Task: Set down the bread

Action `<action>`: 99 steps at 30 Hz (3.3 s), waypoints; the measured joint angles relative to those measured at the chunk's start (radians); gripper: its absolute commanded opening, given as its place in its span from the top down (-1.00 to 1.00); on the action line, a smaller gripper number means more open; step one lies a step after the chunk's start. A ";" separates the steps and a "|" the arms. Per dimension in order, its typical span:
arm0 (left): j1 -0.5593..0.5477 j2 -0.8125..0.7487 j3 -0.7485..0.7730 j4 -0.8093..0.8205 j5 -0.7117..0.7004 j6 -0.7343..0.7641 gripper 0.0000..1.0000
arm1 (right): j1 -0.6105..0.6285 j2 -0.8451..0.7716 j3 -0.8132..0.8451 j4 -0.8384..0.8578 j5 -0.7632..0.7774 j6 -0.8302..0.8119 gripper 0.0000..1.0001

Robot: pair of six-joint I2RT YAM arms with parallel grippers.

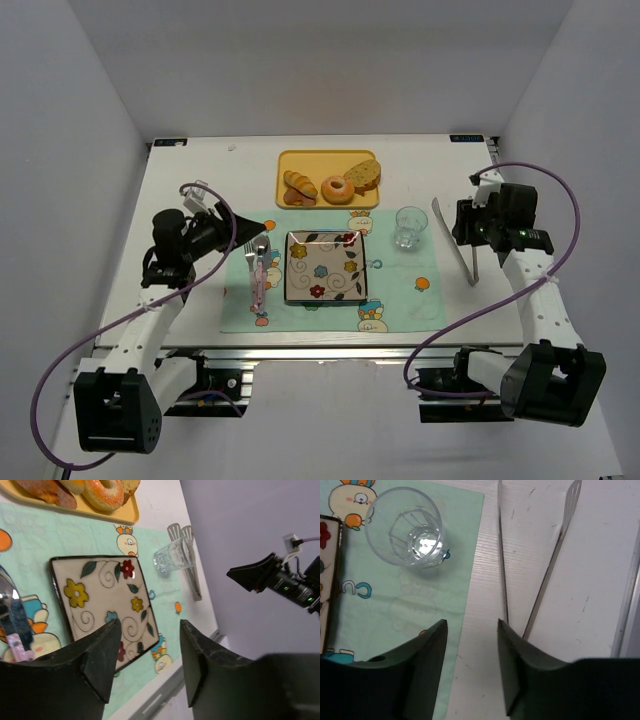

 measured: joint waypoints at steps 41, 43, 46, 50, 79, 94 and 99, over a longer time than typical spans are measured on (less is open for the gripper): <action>0.000 -0.011 0.043 -0.125 -0.060 0.051 -0.56 | -0.137 0.513 0.015 0.137 0.013 -0.275 -0.62; 0.000 -0.006 0.045 -0.124 -0.061 0.050 -0.56 | -0.137 0.513 0.018 0.139 0.009 -0.278 -0.62; 0.000 -0.005 0.045 -0.118 -0.061 0.045 -0.56 | -0.137 0.515 0.018 0.150 0.009 -0.280 -0.59; 0.000 -0.005 0.045 -0.114 -0.061 0.043 -0.56 | -0.137 0.541 0.018 0.176 0.010 -0.279 -0.55; 0.000 -0.029 0.045 -0.118 -0.072 0.039 -0.56 | -0.137 0.501 -0.068 0.270 0.005 -0.288 -0.47; 0.000 -0.092 0.037 -0.134 -0.084 0.035 -0.56 | -0.137 0.460 -0.115 0.270 -0.014 -0.293 -0.42; 0.000 -0.092 0.035 -0.134 -0.084 0.032 -0.56 | -0.137 0.449 -0.130 0.271 -0.024 -0.293 -0.30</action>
